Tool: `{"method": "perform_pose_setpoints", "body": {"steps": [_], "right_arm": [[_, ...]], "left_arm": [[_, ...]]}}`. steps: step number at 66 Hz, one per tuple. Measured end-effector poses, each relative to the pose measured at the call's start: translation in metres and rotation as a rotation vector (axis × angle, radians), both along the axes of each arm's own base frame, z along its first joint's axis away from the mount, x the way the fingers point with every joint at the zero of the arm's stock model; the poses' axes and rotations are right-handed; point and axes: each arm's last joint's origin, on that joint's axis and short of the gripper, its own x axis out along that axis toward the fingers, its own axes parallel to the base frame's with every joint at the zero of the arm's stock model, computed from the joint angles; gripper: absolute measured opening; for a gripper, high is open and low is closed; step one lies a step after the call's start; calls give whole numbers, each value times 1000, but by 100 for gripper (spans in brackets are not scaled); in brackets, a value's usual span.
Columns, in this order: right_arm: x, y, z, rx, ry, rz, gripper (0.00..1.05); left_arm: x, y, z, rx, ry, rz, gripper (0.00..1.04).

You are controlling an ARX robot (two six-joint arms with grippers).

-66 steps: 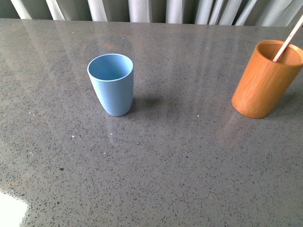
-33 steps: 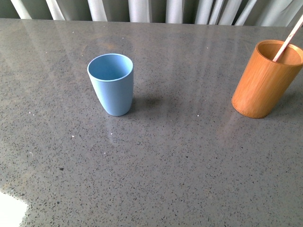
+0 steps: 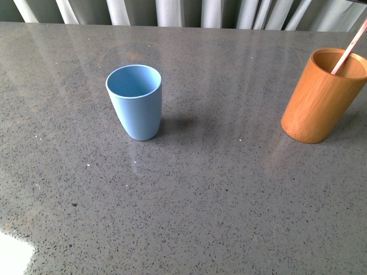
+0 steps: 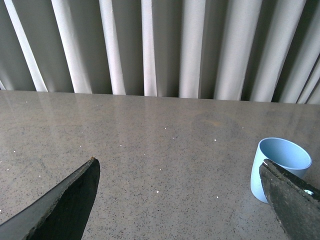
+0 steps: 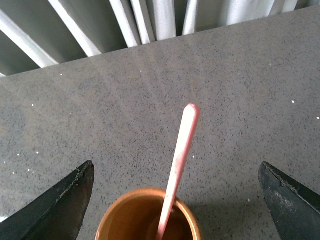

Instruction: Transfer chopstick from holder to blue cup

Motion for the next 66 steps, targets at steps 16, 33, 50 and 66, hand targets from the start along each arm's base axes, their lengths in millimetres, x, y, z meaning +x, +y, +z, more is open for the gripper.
{"method": "perform_pose_setpoints", "body": {"steps": [16,33,50,66], "right_arm": [[18,4,-3,-1,6,0,96],[23,6,0,-1,-6,3,96],[25,6,-4,5,7,0,95],[25,3,-5,6,7,-7,75]], "left_arm": [[0,0,0,0,0,0,96],[0,0,0,0,0,0,96],[0,0,0,0,0,0,96],[0,0,0,0,0,0,96]]}}
